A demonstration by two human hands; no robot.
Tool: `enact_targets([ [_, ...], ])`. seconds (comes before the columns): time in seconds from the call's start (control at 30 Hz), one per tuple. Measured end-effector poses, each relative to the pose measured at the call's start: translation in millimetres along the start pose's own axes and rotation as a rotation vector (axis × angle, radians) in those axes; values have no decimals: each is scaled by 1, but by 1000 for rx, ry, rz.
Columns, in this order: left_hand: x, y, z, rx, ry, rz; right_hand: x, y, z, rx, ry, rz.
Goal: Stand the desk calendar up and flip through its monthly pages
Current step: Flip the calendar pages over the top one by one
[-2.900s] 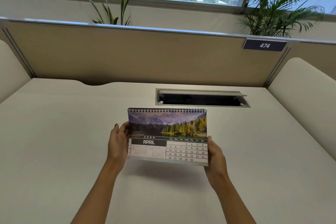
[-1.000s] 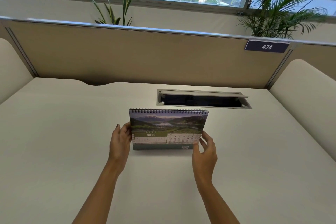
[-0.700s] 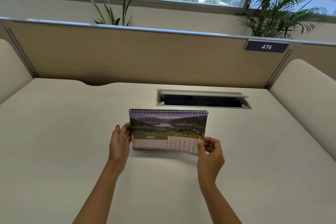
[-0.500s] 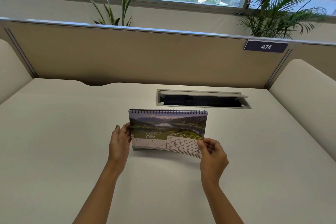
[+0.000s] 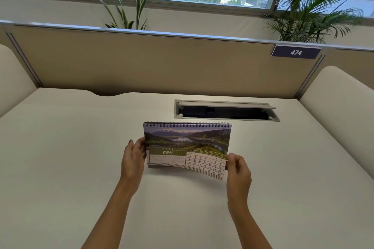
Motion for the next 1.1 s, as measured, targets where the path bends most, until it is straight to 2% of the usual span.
enact_targets([
  [0.13, -2, 2, -7, -36, -16, -2, 15, -9, 14, 383, 582, -284],
  [0.23, -6, 3, -12, -74, -39, 6, 24, -13, 11, 462, 691, -413],
  [0.33, -6, 4, -13, -74, -65, 2, 26, -11, -2, 386, 643, -471],
  [0.5, -7, 0, -10, -65, -78, 25, 20, 0, -42, 143, 613, -444],
  [0.57, -9, -1, -3, -14, -10, 69, 23, 3, -71, 23, 680, -482],
  [0.63, -5, -3, 6, 68, 26, 44, 25, 7, -99, -105, 714, -506],
  [0.73, 1, -1, 4, 31, -11, 7, 25, 10, -122, -273, 497, -463],
  [0.9, -5, 6, -3, 6, 13, -3, 26, 9, -129, -508, -19, -299],
  [1.1, -3, 7, -1, 29, -6, -22, 38, 13, -127, -703, -398, -187],
])
Point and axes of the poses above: each hand's wrist, its own y-axis towards the middle knuckle, its own x-axis out of the palm, z = x × y, the point moved 9 cm from there along y, towards the middle knuckle, and after that the axes turned 10 degrees about -y, right-handed, at the moved point
